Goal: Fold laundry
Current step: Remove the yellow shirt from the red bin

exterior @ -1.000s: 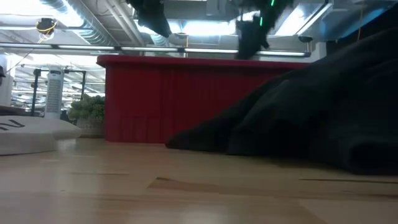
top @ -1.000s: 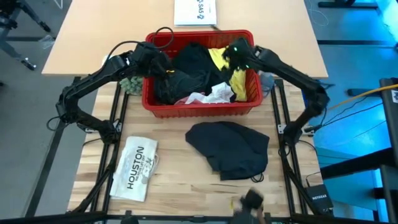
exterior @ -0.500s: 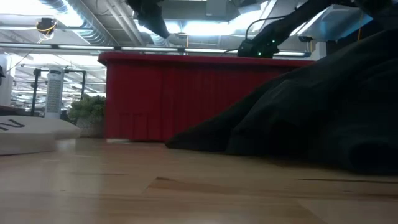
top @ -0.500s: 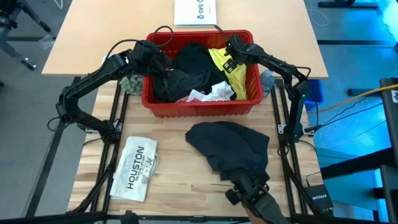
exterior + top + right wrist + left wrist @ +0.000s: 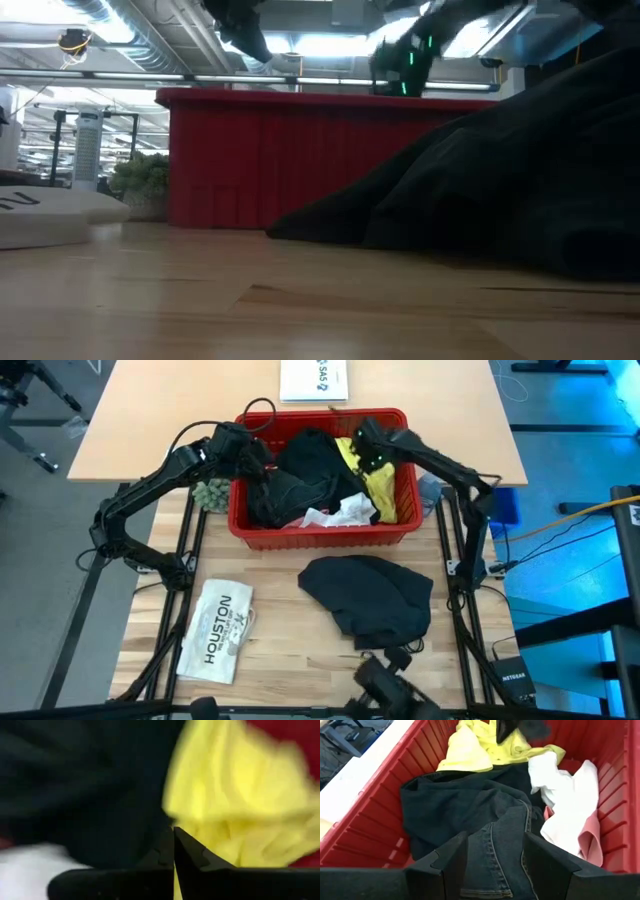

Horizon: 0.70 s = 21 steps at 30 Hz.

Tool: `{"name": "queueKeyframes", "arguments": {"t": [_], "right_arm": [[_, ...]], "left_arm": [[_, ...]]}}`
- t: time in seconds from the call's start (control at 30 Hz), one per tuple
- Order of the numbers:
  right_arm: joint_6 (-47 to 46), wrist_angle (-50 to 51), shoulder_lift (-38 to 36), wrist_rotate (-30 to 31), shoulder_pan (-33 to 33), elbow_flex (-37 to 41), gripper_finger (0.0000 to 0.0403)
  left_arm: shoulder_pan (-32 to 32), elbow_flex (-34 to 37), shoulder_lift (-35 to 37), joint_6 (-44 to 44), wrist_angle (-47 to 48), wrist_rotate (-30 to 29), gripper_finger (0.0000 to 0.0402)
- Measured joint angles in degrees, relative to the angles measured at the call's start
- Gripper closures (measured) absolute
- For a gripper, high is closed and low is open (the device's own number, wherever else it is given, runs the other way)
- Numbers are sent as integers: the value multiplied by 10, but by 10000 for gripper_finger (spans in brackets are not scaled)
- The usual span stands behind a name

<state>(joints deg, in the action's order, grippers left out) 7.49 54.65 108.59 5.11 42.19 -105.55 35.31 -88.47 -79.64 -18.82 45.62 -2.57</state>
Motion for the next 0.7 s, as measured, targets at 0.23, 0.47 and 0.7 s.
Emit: {"name": "queueKeyframes", "arguments": {"t": [0.23, 0.47, 0.7], "right_arm": [[21, 98, -86, -123, -46, -213, 403], [168, 202, -139, -19, -116, -235, 395], [336, 182, -120, 68, -131, -112, 290]], "left_arm": [[0, 0, 0, 19, 0, 0, 219], [0, 0, 0, 23, -7, 1, 219], [-1, 0, 0, 30, -14, 0, 219]]}}
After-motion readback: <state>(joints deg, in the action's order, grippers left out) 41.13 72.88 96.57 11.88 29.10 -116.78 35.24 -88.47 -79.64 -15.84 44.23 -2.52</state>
